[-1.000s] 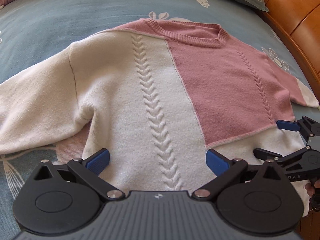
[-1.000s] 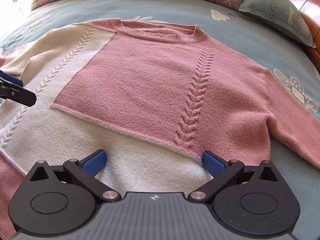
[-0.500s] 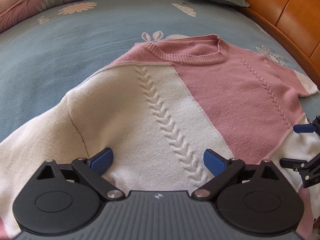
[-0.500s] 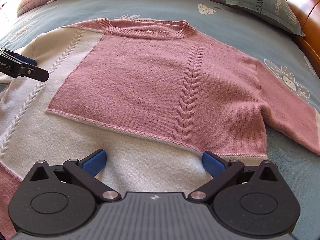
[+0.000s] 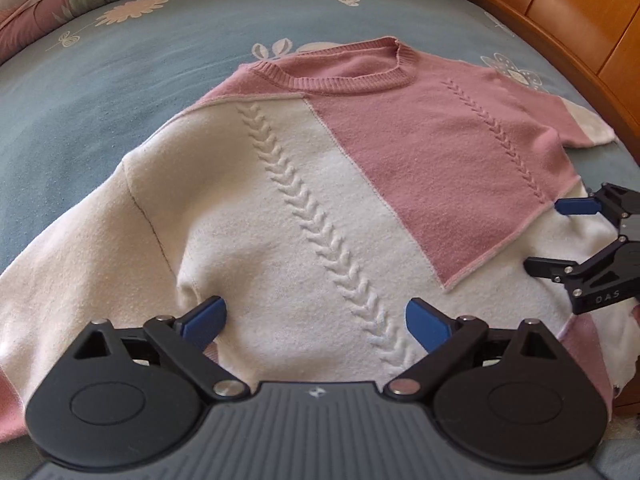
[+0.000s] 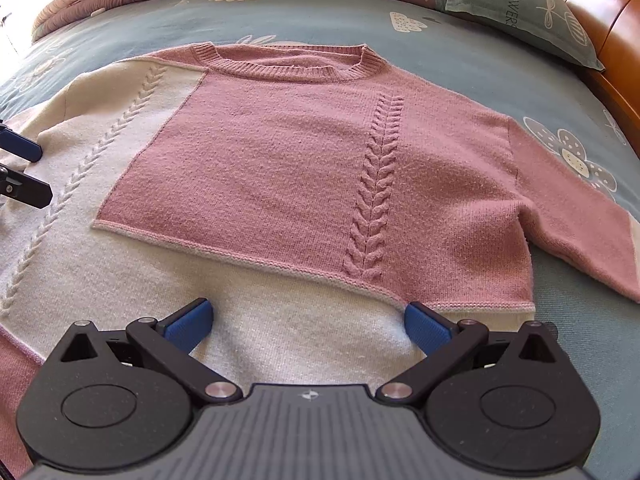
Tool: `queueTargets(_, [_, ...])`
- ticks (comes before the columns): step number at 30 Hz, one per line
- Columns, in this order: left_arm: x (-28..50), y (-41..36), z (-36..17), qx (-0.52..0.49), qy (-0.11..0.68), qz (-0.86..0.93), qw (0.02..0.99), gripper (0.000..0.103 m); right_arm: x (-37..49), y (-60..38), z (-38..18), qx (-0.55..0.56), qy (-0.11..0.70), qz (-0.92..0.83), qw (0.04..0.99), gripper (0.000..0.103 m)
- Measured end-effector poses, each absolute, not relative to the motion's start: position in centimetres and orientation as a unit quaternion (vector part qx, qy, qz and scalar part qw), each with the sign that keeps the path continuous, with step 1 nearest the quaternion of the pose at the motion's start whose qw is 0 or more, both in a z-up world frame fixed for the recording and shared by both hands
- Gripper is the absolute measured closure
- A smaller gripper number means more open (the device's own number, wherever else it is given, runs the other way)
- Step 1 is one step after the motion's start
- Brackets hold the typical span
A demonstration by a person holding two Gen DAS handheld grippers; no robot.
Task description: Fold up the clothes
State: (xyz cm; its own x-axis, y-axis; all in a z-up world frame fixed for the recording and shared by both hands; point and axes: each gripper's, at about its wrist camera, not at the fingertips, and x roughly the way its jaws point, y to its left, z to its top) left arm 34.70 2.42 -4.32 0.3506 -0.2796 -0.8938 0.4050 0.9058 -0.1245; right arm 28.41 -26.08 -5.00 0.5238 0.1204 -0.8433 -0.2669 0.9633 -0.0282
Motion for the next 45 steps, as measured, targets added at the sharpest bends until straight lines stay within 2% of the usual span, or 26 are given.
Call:
queueTargets(8, [32.8,3.1,-4.5,0.013,0.564,-0.192,0.803,0.007,28.5,-26.2,-4.9,-0.077,0.479,0.115,0.867,0.0])
queueTargets(11, [32.3,3.1,-3.3,0.005,0.551,-0.187,0.813,0.007,28.4,-26.1,-4.9,-0.077,0.477,0.115,0.868,0.0])
queueTargets(18, [34.5,1.1,-5.0,0.065,0.536,-0.203,0.817,0.007,28.5,-26.2,-5.0,-0.077,0.475,0.117,0.869,0.0])
queueTargets(19, [34.9,1.2,-5.3,0.067,0.536,-0.189,0.82,0.013,28.5,-26.2,-4.9,-0.077,0.476,0.119,0.868,0.0])
queueTargets(27, [34.1,3.4,-2.9,0.004,0.527,-0.124,0.841,0.013,28.3,-26.3,-4.9,-0.079,0.473,0.122,0.869,0.0])
queueTargets(32, [35.1,6.6,-4.8,-0.082,0.564,-0.085,0.817,0.013,28.4,-26.3,-4.9,-0.08,0.475,0.122,0.868,0.0])
queueTargets(37, [35.4,8.2,-5.1,-0.093,0.55,-0.038,0.829,0.013,28.5,-26.2,-4.9,-0.081,0.479,0.122,0.866,0.0])
queueTargets(45, [32.8,14.1,-5.0,-0.188,0.545,0.052,0.816,0.013,29.1,-26.1,-4.7,-0.083,0.495,0.12,0.856,0.0])
